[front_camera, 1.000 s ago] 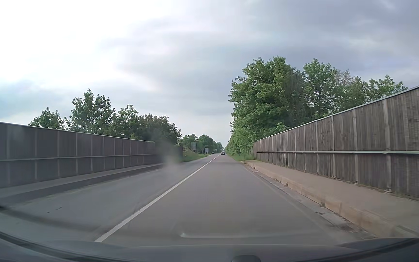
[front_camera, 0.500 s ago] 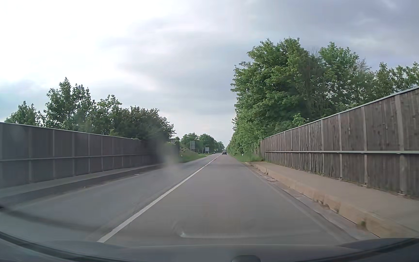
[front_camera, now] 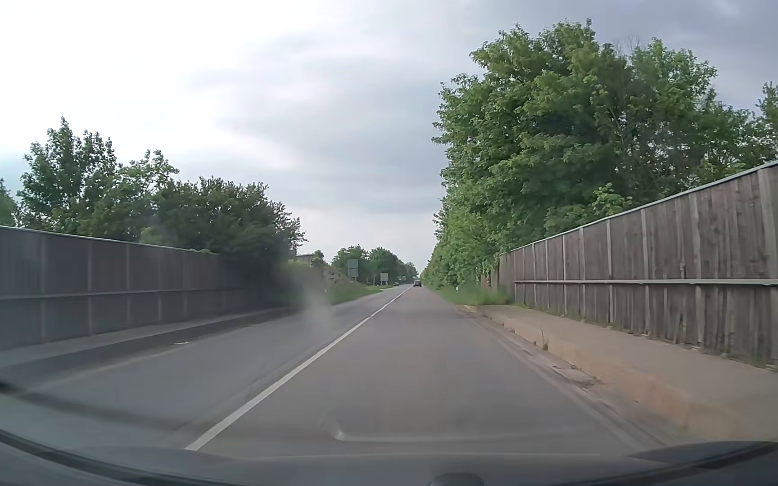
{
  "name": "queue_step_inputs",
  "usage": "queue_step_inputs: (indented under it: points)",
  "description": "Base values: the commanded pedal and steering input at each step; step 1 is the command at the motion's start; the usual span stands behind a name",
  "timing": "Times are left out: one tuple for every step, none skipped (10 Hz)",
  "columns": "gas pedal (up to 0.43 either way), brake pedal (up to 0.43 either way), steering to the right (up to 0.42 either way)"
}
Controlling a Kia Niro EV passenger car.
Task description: Follow the waypoints while adhering to traffic rules and regulations
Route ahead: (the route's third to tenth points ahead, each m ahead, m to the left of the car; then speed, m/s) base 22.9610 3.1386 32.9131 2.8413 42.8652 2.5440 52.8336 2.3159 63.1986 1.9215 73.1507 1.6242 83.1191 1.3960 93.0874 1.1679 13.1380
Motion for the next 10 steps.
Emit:
queue_step_inputs:
  points:
    - [0.13, 0.0, -0.001]
    - [0.118, 0.0, 0.0]
    - [0.118, 0.0, 0.0]
    - [0.118, 0.0, -0.001]
    - [0.118, 0.0, -0.001]
    - [0.118, 0.0, -0.001]
    - [0.118, 0.0, 0.0]
    - [0.13, 0.0, 0.0]
    - [0.138, 0.0, 0.0]
    - [0.15, 0.0, 0.001]
